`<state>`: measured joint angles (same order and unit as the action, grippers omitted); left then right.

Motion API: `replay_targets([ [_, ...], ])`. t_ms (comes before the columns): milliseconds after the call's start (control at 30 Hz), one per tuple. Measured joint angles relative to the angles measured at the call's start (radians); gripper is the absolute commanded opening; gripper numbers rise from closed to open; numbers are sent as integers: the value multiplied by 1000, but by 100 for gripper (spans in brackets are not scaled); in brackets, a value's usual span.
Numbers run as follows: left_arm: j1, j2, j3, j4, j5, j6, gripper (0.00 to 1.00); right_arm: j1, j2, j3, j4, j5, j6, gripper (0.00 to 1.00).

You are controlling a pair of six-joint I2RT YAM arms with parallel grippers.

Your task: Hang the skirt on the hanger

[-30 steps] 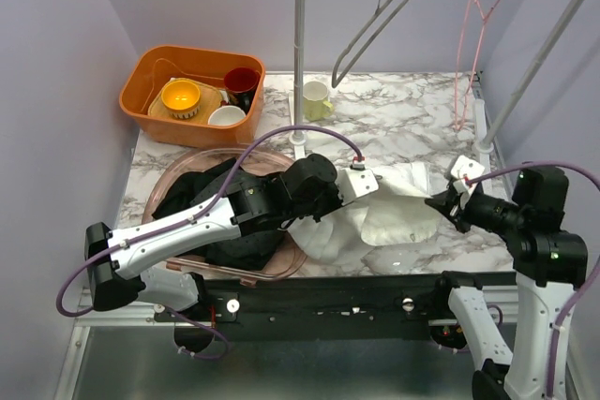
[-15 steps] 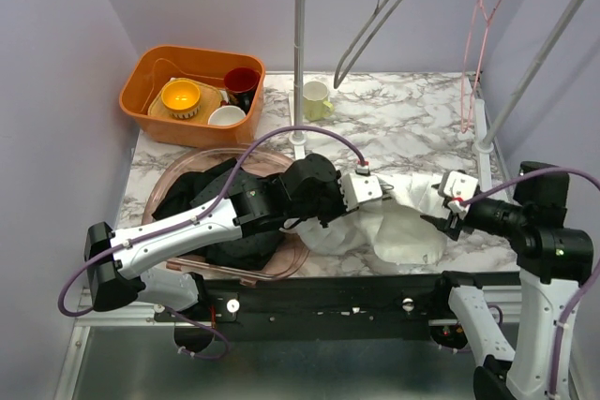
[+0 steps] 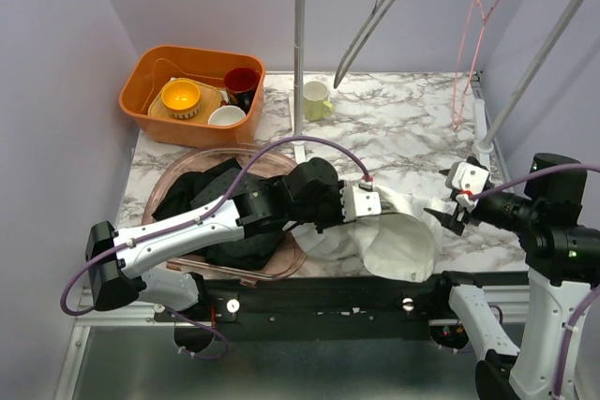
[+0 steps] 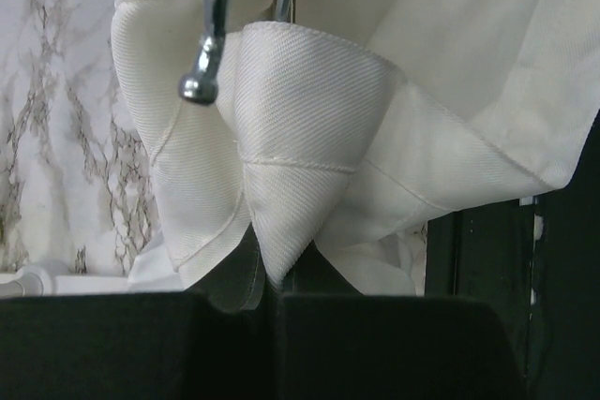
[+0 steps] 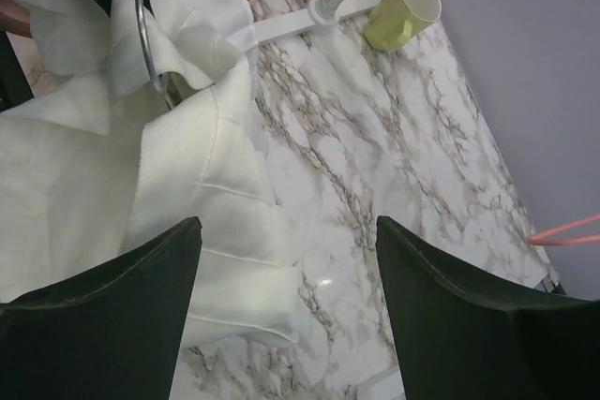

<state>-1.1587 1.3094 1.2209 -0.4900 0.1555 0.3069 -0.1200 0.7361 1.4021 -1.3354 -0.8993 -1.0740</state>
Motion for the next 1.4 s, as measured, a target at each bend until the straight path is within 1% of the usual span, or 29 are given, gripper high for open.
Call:
replay_targets([
  [67, 0, 0, -1, -6, 3, 13, 0, 0, 13, -11, 2, 6, -11, 82],
  [167, 0, -7, -17, -6, 7, 35, 0, 0, 21, -76, 3, 27, -65, 83],
  [333, 0, -11, -24, -6, 18, 56, 0, 0, 37, -254, 1, 45, -189, 84],
  [433, 0, -11, -24, -9, 32, 64, 0, 3, 59, -322, -1, 45, -249, 84],
  [600, 0, -7, -14, -14, 62, 66, 0, 10, 73, -351, 0, 31, -314, 83],
  [700, 0, 2, 2, -13, 78, 66, 0, 11, 69, -367, -1, 14, -343, 79],
  [800, 1, 14, 23, -13, 91, 65, 0, 15, 69, -386, -1, -6, -368, 73],
  [900, 2, 41, 52, -5, 106, 64, 0, 18, 69, -412, 0, -22, -392, 55],
  [933, 3, 46, 58, -5, 109, 64, 0, 20, 69, -417, 0, -23, -394, 31],
  [967, 5, 54, 64, -5, 113, 64, 0, 21, 69, -423, 1, -24, -397, 19],
  [1033, 8, 63, 65, 0, 113, 70, 0, 21, 69, -430, 0, -25, -397, 1],
  [1100, 22, 68, 68, 21, 118, 77, 0, 27, 67, -440, -24, -22, -404, 1],
  [1133, 28, 68, 68, 20, 126, 77, 3, 27, 64, -439, -16, -23, -397, 1],
  [1200, 29, 69, 67, 21, 128, 74, 18, 25, 58, -431, -7, -13, -354, 1],
  [1233, 31, 69, 66, 25, 128, 71, 38, 24, 51, -429, -3, -3, -317, 1],
  [1267, 35, 68, 61, 40, 127, 67, 49, 24, 37, -427, 0, 10, -261, 1],
  [1333, 40, 63, 50, 71, 118, 45, 64, 24, 10, -427, -2, 26, -176, 1],
  [1400, 49, 49, 45, 120, 105, 31, 70, 28, -13, -427, -3, 31, -114, 1],
])
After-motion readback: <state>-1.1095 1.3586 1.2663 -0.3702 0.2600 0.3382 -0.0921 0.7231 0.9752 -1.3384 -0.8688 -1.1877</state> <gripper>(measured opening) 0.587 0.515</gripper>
